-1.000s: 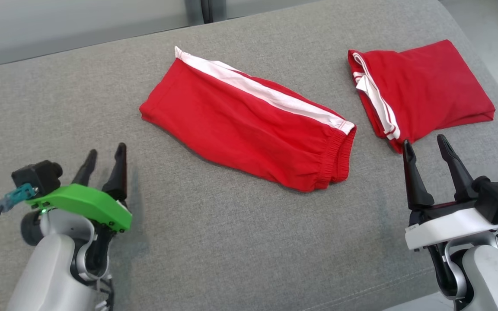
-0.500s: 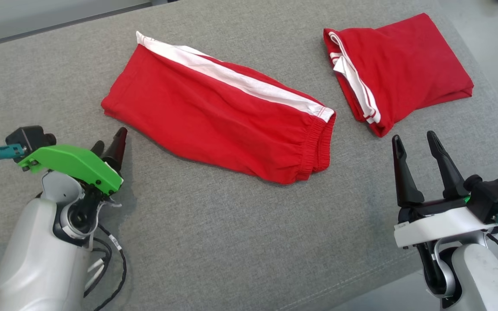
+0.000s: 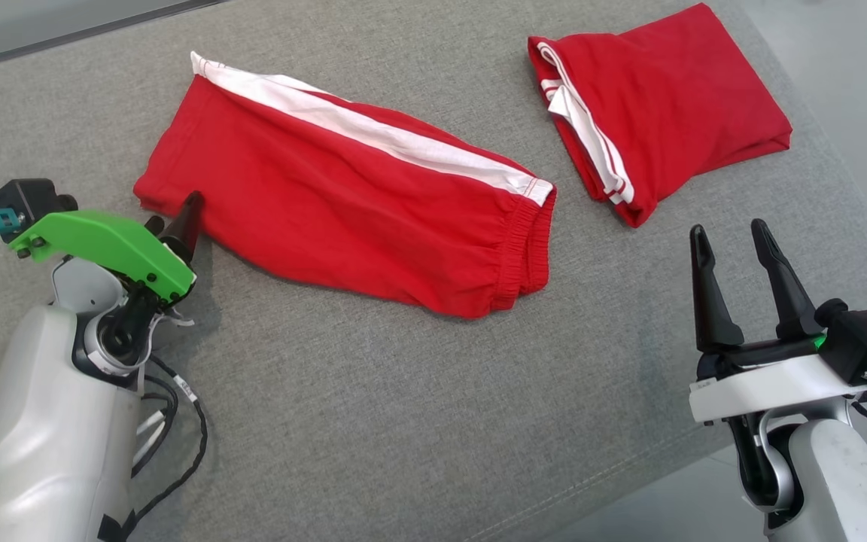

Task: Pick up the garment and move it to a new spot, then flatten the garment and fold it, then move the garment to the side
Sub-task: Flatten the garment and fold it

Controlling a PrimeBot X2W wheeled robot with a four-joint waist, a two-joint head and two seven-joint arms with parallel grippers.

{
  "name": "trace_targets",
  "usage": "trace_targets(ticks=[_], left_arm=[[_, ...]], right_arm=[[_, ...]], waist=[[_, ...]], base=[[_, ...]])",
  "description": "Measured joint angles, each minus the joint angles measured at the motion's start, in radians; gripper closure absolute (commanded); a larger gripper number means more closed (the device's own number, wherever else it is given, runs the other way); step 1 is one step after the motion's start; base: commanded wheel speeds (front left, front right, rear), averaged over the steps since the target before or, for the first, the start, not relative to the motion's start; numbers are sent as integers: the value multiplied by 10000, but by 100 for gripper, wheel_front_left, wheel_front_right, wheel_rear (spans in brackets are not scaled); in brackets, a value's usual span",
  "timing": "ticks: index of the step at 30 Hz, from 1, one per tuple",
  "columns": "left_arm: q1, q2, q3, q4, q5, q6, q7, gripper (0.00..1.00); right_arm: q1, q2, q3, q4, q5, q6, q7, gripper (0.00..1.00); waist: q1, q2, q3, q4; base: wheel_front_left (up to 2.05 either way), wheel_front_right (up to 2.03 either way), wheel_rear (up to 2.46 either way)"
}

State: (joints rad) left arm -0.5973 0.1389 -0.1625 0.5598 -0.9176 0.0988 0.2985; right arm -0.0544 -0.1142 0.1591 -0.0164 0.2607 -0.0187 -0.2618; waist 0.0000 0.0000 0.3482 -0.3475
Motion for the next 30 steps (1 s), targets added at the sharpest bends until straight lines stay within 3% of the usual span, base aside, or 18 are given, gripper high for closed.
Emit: trace_targets(ticks=[10, 11, 12, 13, 17, 23, 30], left_arm=[[-529, 35, -36, 508, 257, 75, -61, 2], [-561, 33, -71, 531, 259, 75, -61, 53], [-585, 33, -130, 539, 284, 73, -67, 85], [-595, 35, -198, 539, 360, 69, -130, 100], [-600, -21, -399, 585, 671, -67, -384, 100], [-518, -84, 69, 374, 451, -265, -1060, 100], [452, -807, 276, -163, -134, -629, -1595, 100]], right_arm=[[0, 178, -232, 10, -176, 299, 0, 0], [0, 192, -255, 10, -190, 303, 0, 0], [0, 205, -282, 10, -201, 320, 0, 0], [0, 213, -316, 10, -219, 364, 0, 0], [8, 242, -616, 13, -242, 366, 0, 0], [70, 401, -909, 19, -244, 407, 0, 0], [276, 397, -1243, 65, -349, 541, 0, 0]], waist=[[0, 0, 124, -166], [0, 0, 137, -175], [0, 0, 149, -182], [0, 0, 162, -185], [0, 0, 174, -109], [0, 0, 104, 165], [0, 0, -30, 769]], base=[[0, 0, 0], [0, 0, 0], [0, 0, 0], [0, 0, 0], [0, 0, 0], [0, 0, 0], [0, 0, 0]])
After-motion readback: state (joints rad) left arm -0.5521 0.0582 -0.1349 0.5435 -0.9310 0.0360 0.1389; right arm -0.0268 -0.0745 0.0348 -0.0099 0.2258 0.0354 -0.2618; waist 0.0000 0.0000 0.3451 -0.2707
